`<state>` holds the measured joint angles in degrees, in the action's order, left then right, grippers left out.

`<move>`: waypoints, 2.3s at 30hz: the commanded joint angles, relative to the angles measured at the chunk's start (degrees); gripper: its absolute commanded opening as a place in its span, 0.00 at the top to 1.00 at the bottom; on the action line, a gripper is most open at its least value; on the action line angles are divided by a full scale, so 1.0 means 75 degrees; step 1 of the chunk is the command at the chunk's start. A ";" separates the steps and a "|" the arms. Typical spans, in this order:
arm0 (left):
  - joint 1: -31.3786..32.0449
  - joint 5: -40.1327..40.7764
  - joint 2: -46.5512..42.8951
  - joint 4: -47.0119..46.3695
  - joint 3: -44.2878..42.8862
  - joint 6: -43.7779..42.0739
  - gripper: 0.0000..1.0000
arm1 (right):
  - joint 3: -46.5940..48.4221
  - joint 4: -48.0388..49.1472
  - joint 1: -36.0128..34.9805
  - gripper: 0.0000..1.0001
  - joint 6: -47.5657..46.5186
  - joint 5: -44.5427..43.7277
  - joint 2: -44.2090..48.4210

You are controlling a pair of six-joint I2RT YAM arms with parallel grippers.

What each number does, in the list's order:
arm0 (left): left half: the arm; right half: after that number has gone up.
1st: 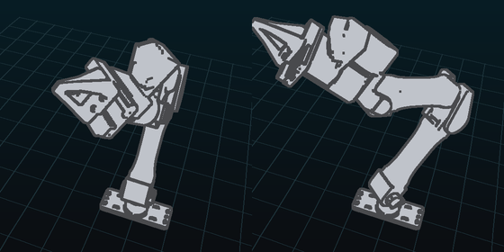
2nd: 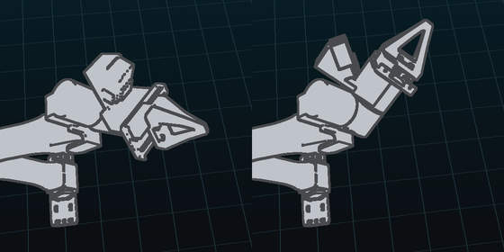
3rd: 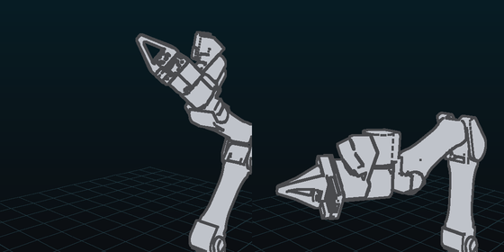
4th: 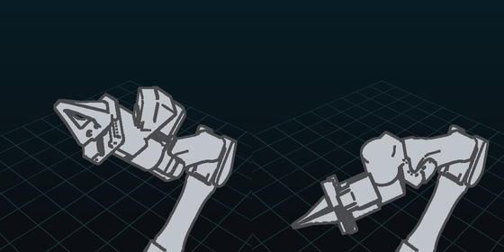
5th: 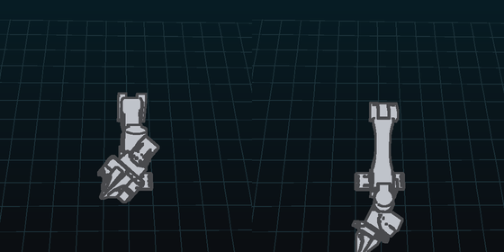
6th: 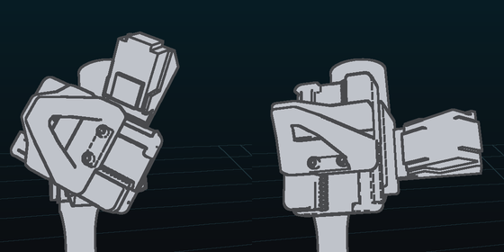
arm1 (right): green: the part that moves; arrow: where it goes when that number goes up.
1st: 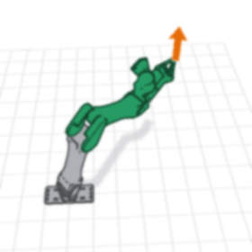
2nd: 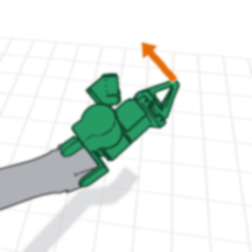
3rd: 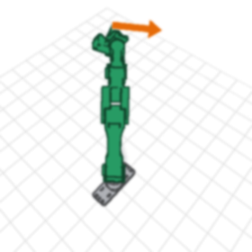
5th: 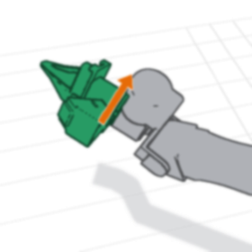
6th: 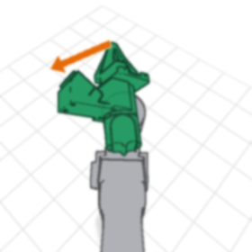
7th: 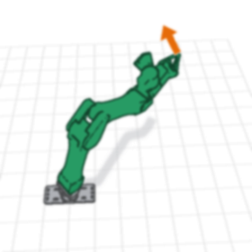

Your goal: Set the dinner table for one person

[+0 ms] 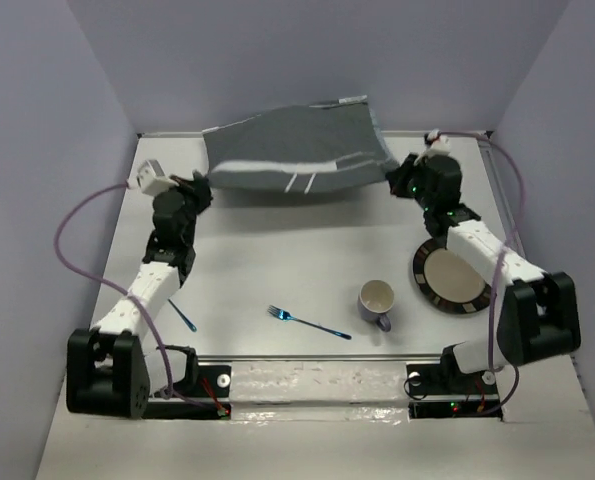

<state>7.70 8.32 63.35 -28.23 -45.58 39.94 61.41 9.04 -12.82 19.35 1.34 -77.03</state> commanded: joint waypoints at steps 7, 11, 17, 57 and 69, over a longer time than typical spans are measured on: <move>-0.0230 -0.0628 0.1982 -0.2470 0.3194 0.0604 1.00 | -0.2549 0.1069 0.0010 1.00 0.1193 0.0360 -0.1893; -0.0230 -0.0792 0.1773 -0.2658 0.3768 0.0592 1.00 | -0.3135 0.1068 0.0010 1.00 0.1485 0.0383 -0.1601; -0.0230 -0.0979 0.1246 -0.2459 0.4354 0.0487 1.00 | -0.3955 0.0940 0.0010 1.00 0.1837 0.0256 -0.0747; -0.0125 -0.1636 -0.3243 -0.0139 0.5949 0.0815 0.62 | -0.5716 -0.0806 0.0010 0.83 0.2916 -0.0003 0.3110; -0.0101 -0.1811 -0.4720 0.1337 0.4602 0.0393 0.31 | -0.4649 -0.2633 0.0010 0.44 0.2190 -0.0249 0.4727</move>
<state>6.70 -3.11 30.50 -19.81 -6.22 44.53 22.13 -5.89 -12.82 39.07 -0.86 -46.00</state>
